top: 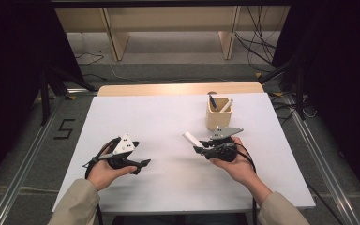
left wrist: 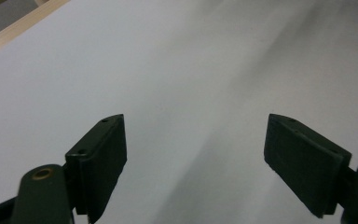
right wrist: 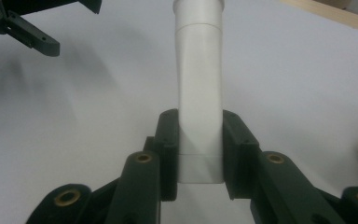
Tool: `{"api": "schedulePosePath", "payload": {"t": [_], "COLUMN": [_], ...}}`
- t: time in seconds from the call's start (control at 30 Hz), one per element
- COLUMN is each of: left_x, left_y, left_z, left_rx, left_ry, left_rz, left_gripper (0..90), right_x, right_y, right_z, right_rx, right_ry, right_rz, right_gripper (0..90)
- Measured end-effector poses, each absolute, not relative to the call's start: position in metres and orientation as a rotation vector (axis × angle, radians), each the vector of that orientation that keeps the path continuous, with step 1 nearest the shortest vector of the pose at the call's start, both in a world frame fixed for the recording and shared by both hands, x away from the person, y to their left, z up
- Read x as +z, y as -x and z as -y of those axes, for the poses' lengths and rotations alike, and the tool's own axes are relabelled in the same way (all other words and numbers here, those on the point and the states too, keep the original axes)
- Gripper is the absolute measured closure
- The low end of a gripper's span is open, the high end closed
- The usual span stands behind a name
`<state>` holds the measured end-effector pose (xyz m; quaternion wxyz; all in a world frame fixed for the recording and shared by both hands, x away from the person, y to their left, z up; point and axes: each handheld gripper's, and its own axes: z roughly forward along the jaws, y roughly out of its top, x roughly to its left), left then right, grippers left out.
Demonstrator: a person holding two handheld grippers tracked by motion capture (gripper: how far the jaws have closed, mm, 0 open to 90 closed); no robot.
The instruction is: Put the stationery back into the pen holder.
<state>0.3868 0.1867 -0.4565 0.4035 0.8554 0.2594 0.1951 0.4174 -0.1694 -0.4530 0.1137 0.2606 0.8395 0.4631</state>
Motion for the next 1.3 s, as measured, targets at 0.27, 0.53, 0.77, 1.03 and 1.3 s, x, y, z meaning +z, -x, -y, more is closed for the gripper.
{"api": "schedulePosePath", "payload": {"t": [0.27, 0.53, 0.77, 1.03, 1.3], "left_x": [-0.459, -0.460, -0.461, -0.462, -0.462], "left_y": [-0.388, -0.389, -0.389, -0.390, -0.390], "left_z": [-0.190, -0.190, -0.191, -0.191, -0.191], "left_rx": [0.504, 0.511, 0.511, 0.508, 0.506], "left_ry": [-2.149, -2.146, -2.148, -2.144, -2.142], "left_rz": [-0.683, -0.692, -0.697, -0.705, -0.708], "left_gripper": [21.7, 22.0, 22.0, 22.0, 22.0], "right_x": [-0.448, -0.441, -0.438, -0.435, -0.429], "right_y": [-0.421, -0.423, -0.426, -0.428, -0.431], "right_z": [0.179, 0.191, 0.199, 0.203, 0.209], "right_rx": [1.394, 1.419, 1.417, 1.414, 1.408], "right_ry": [-0.826, -0.924, -0.980, -1.018, -1.048], "right_rz": [-2.387, -2.259, -2.181, -2.122, -2.063], "right_gripper": [71.1, 71.1, 71.1, 71.1, 71.1]}}
